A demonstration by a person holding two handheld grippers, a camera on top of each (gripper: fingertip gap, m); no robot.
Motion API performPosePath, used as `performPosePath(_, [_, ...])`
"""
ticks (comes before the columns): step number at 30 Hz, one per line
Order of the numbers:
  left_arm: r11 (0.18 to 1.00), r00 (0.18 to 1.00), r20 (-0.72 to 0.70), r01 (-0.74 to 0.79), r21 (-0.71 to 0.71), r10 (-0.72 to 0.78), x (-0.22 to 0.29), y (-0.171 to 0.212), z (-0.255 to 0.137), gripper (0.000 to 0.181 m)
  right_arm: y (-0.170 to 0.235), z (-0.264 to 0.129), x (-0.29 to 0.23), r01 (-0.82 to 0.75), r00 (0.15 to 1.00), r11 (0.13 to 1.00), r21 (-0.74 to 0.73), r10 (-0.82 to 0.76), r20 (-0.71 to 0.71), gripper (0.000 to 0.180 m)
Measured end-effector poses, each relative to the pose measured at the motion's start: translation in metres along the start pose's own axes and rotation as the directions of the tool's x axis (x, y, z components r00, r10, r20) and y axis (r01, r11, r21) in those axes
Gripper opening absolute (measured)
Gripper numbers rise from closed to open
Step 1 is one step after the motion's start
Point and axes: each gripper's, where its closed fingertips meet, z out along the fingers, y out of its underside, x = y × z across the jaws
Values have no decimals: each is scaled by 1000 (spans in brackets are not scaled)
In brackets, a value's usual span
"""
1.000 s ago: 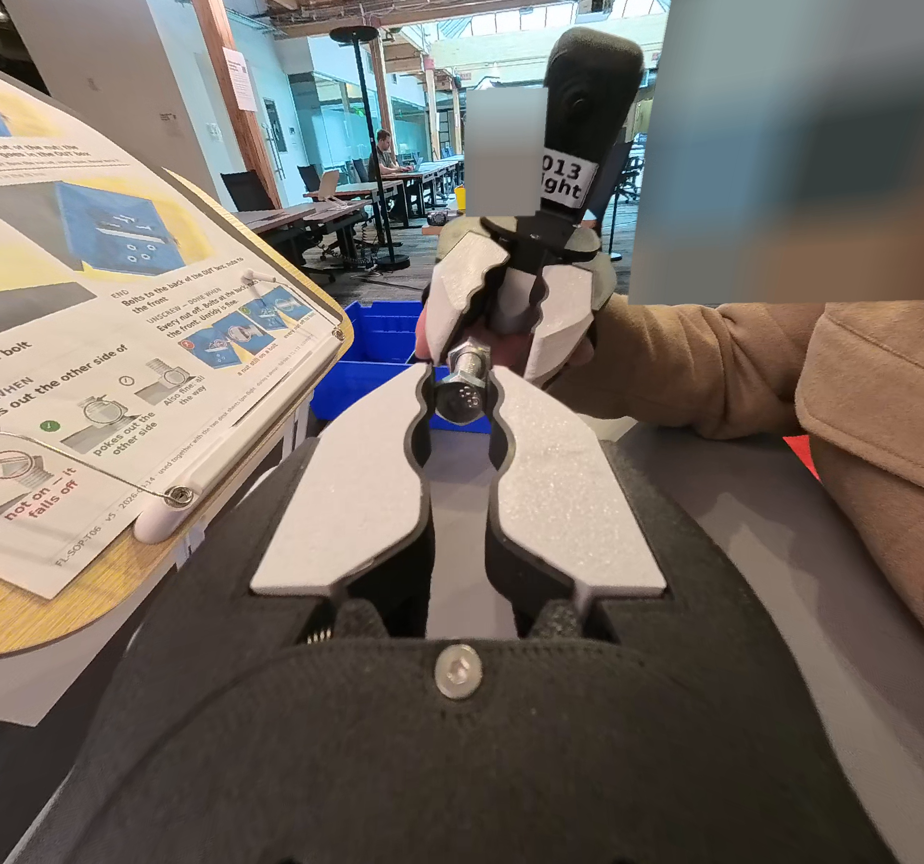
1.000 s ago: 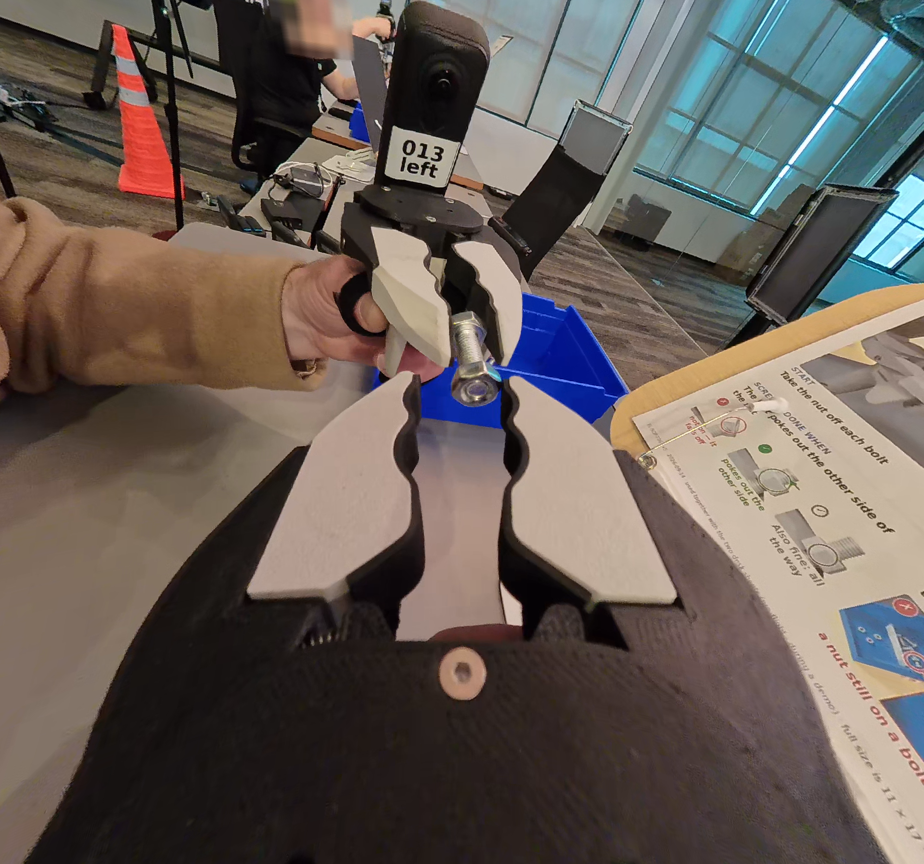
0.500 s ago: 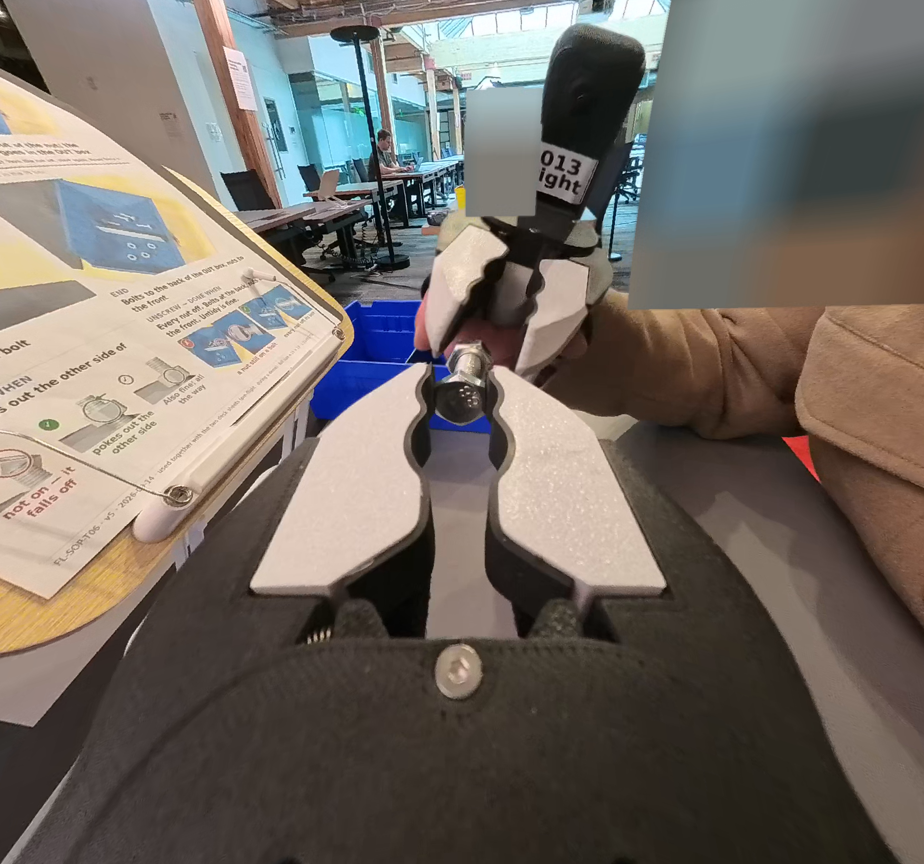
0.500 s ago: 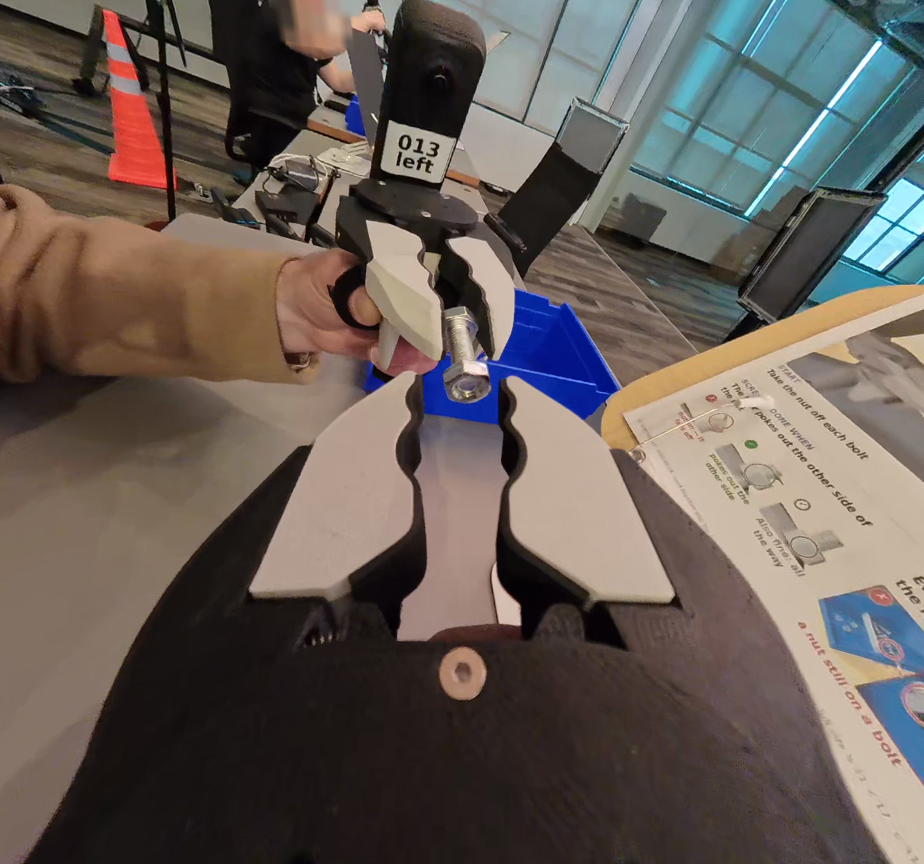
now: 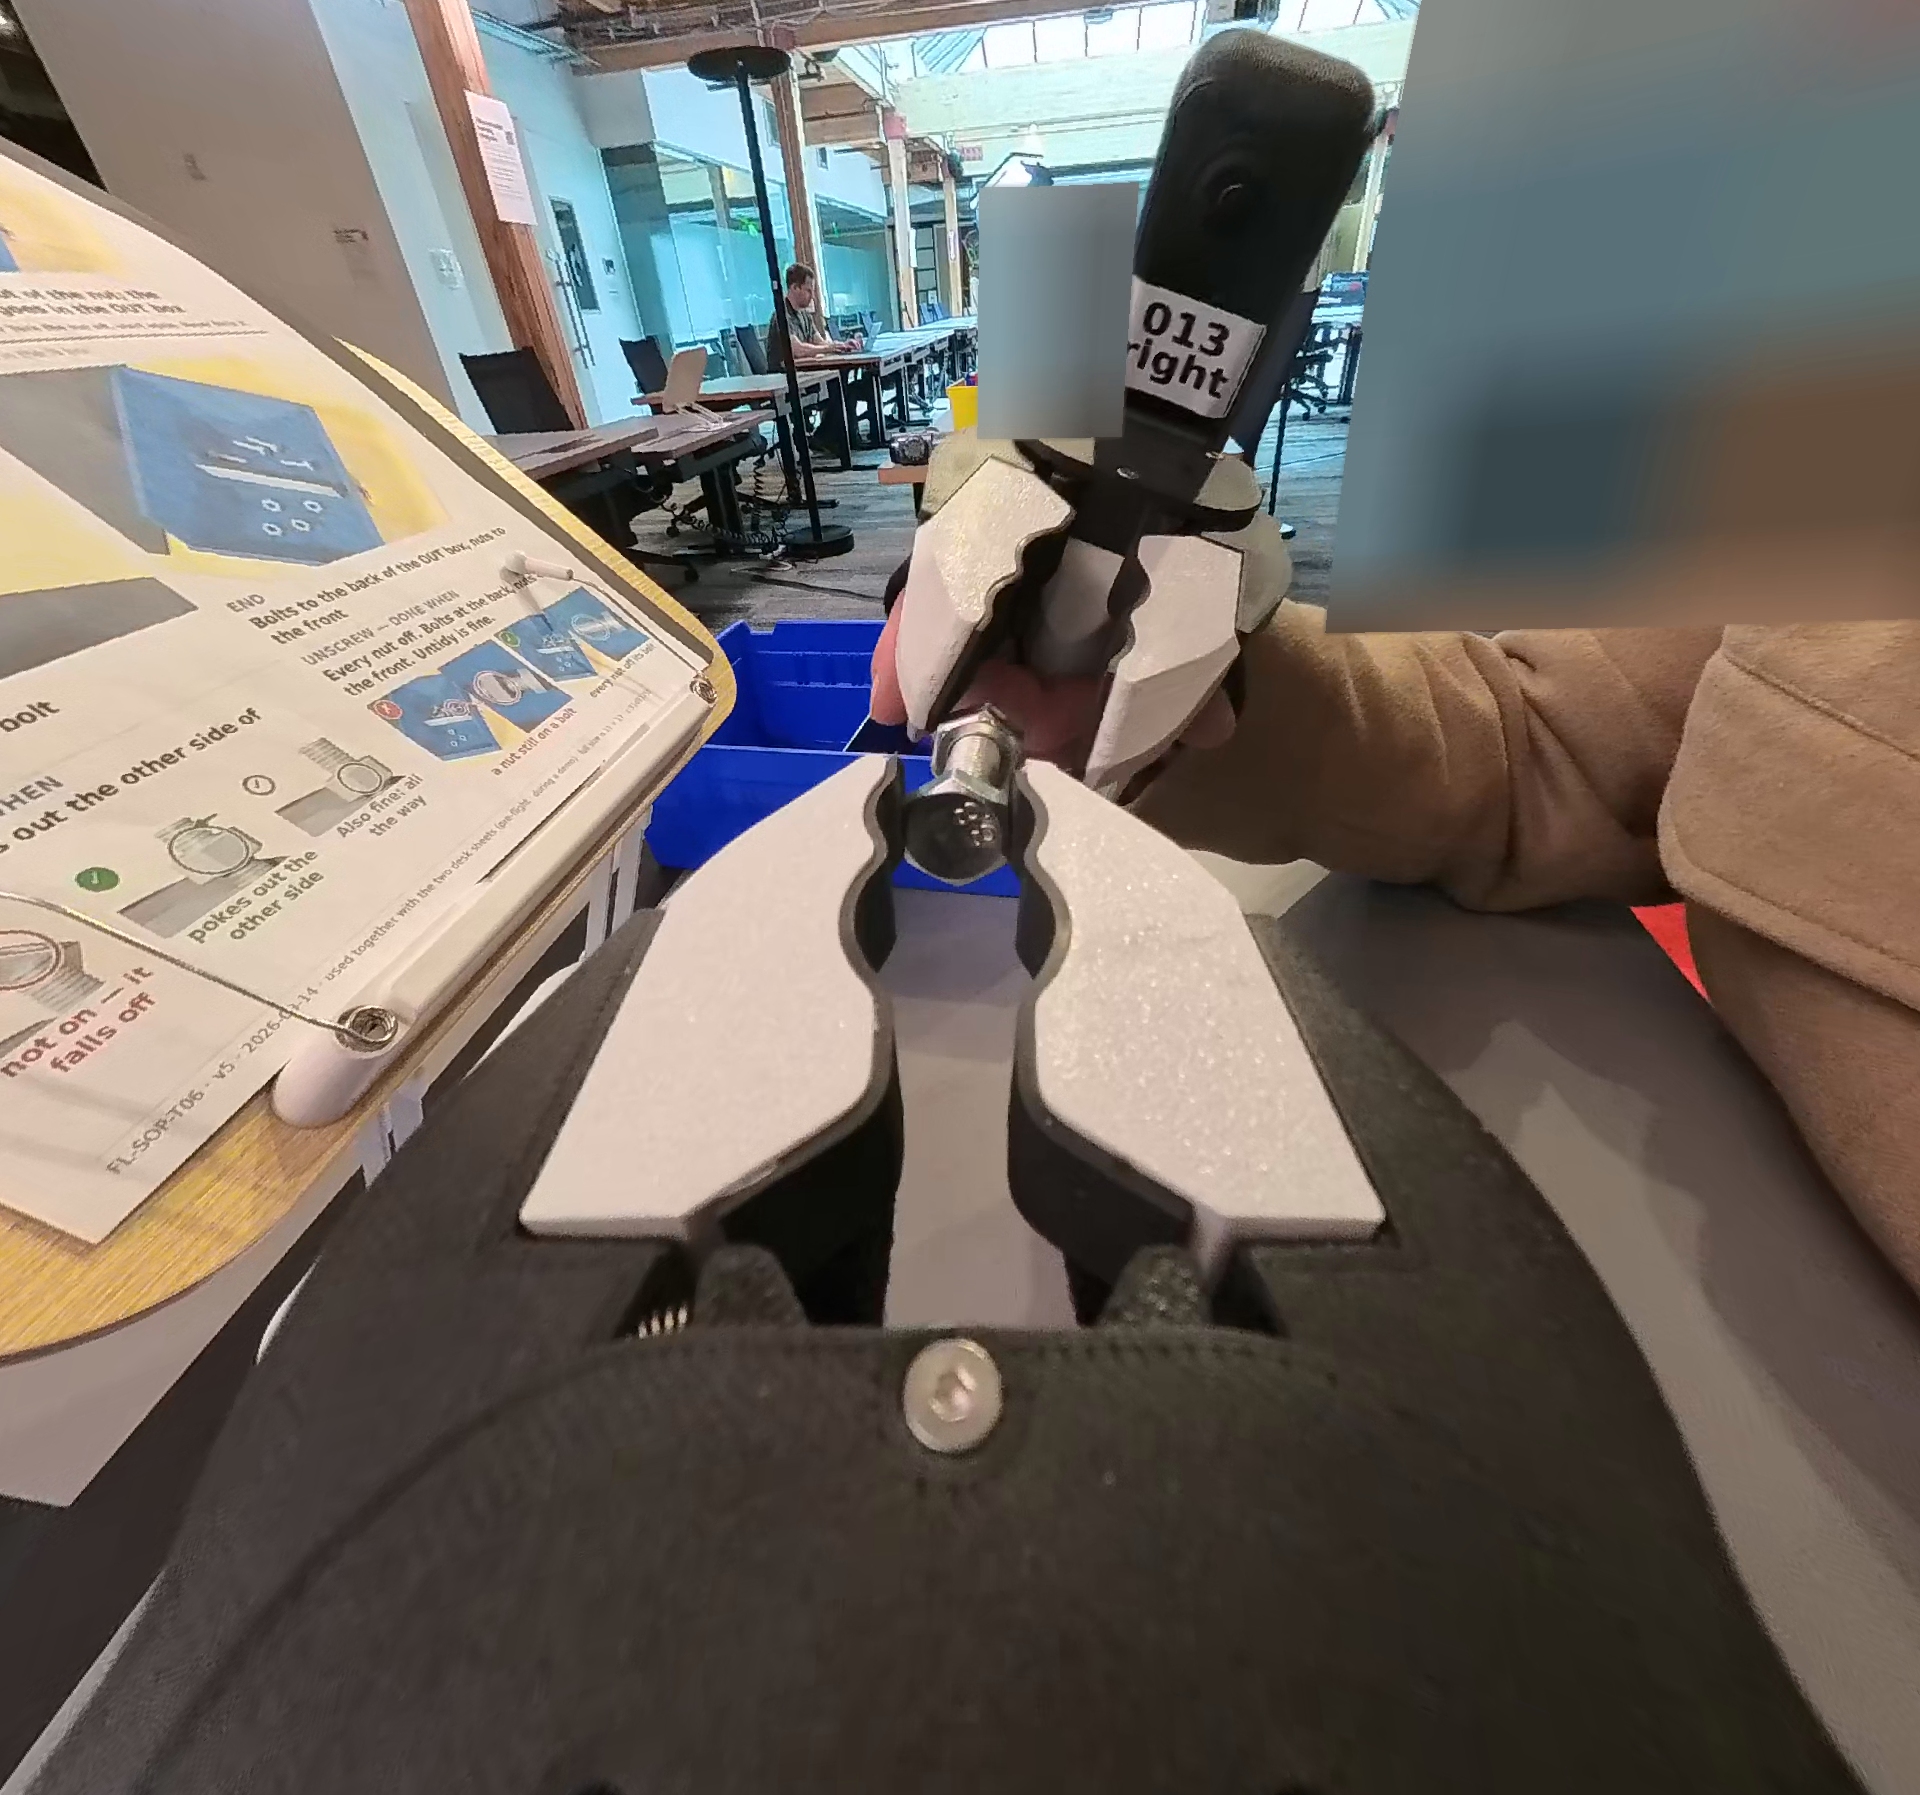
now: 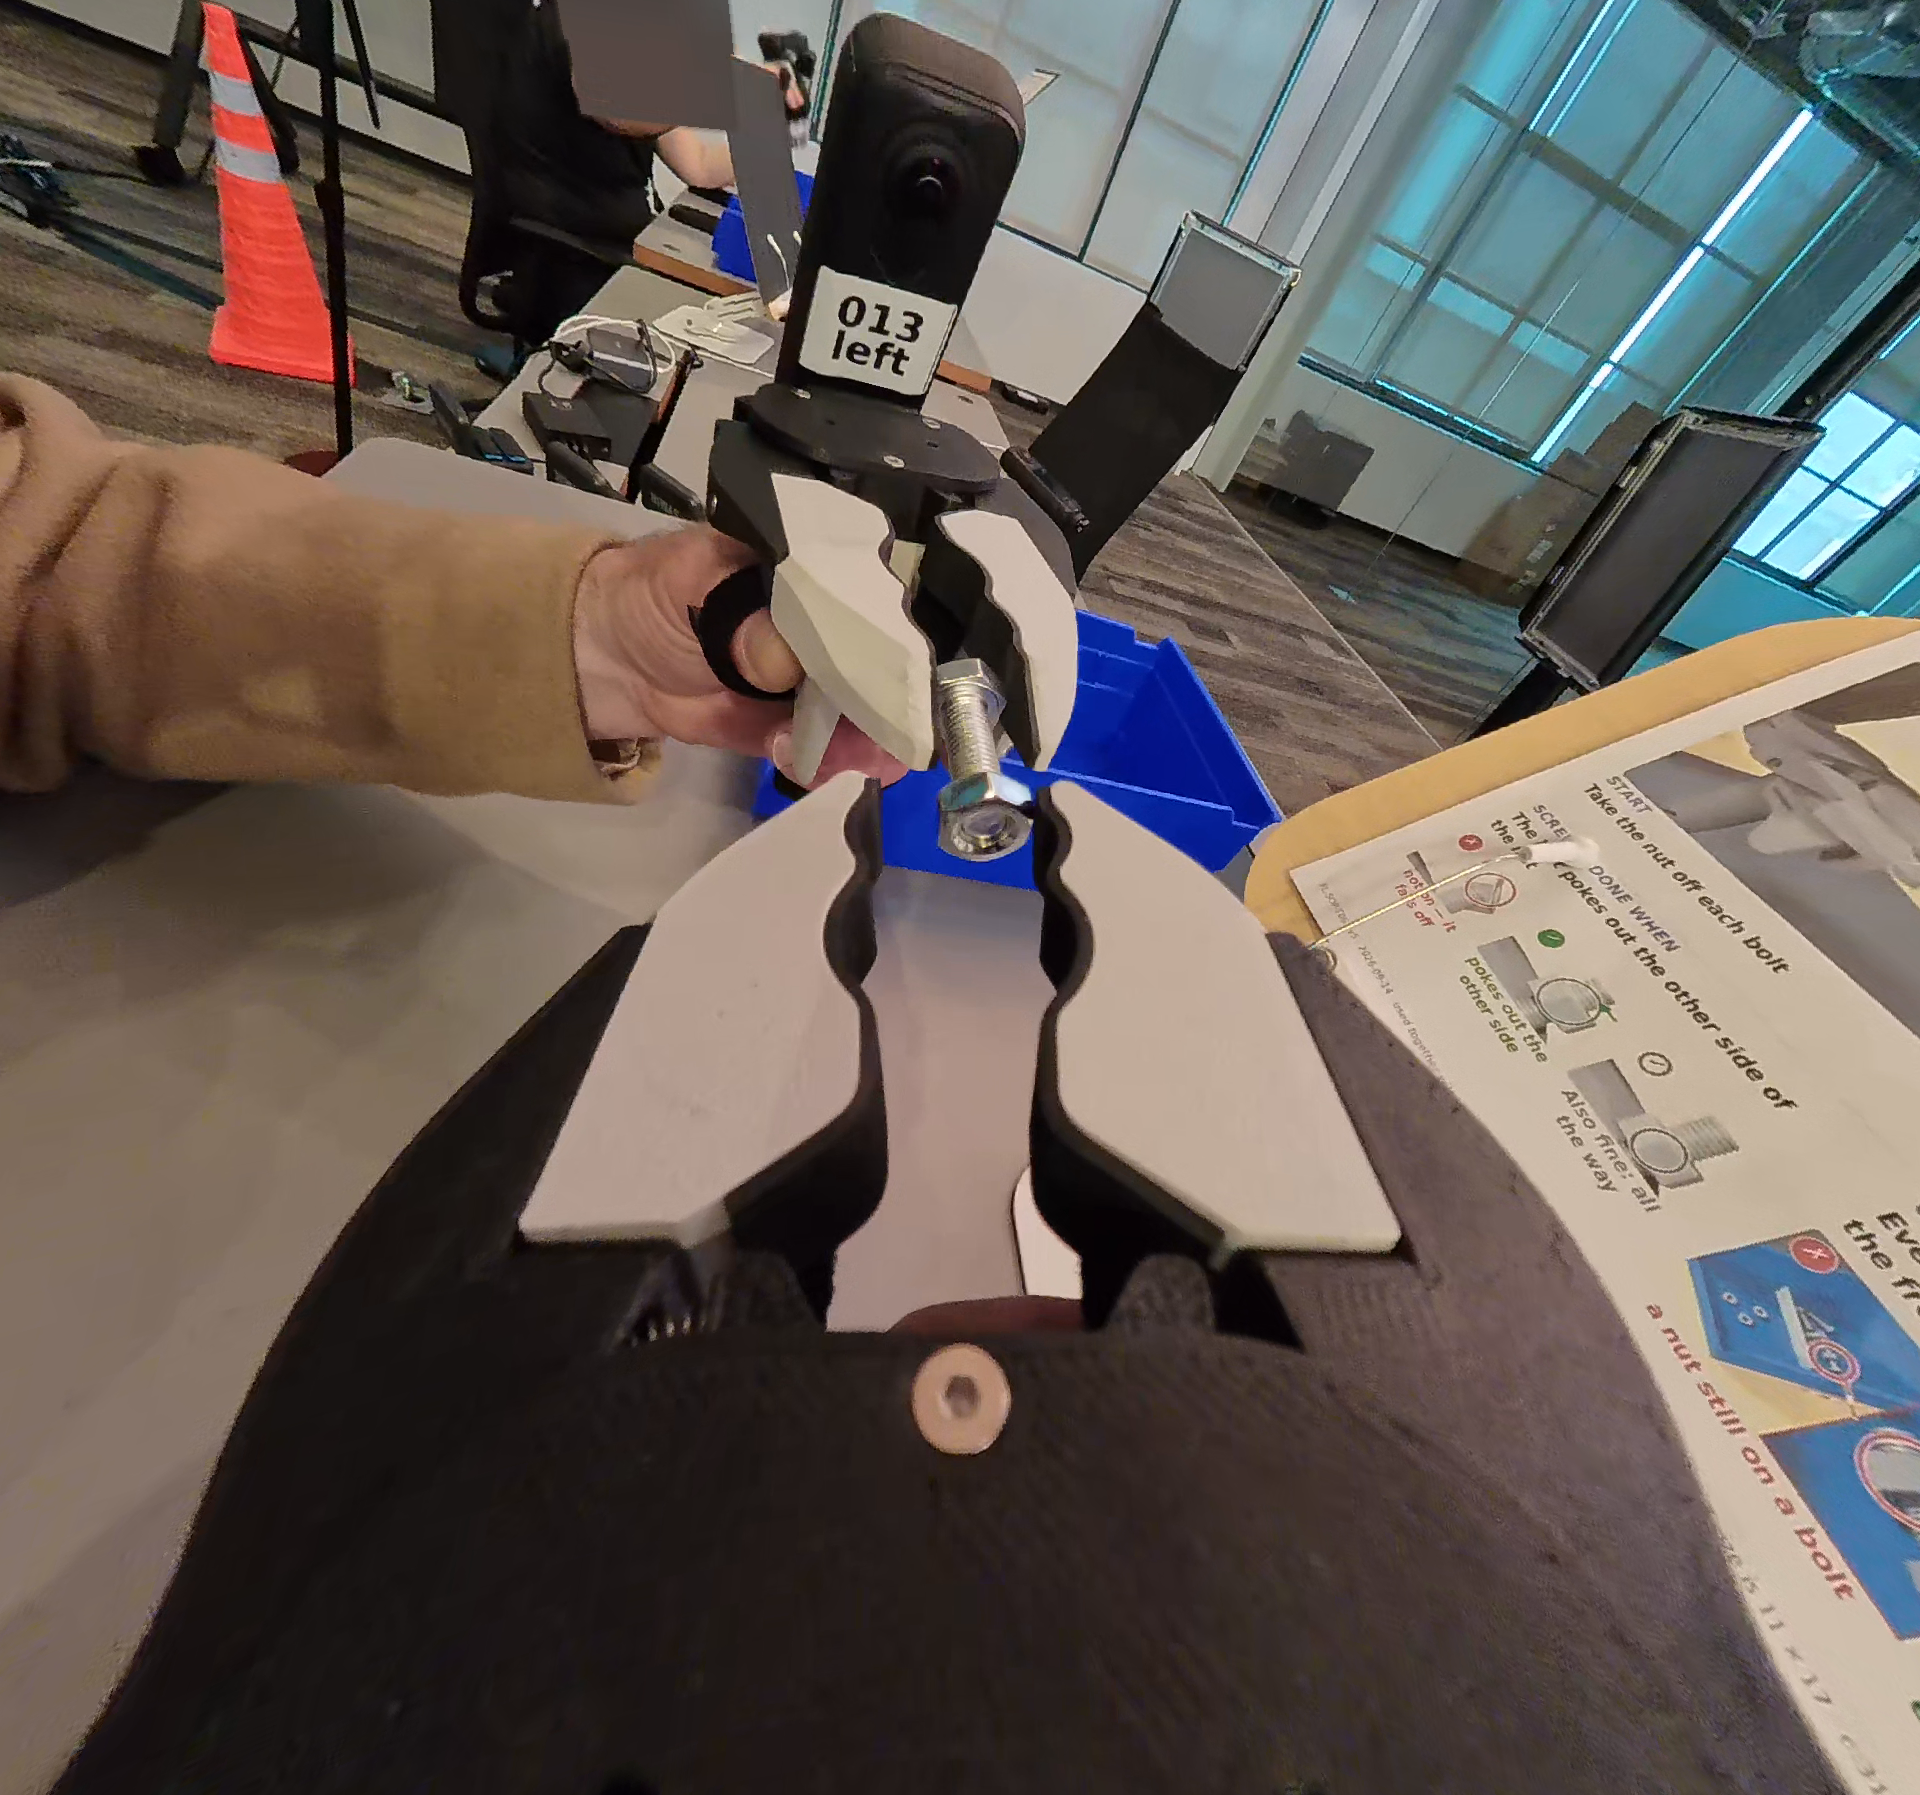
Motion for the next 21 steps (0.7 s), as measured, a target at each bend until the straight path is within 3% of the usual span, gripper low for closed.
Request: performPosePath(21, [1000, 1000, 9, -2, -7, 2, -1, 2, 1, 18, -2, -1, -2, -1, 1000, 1000, 6, 1, 10, 27])
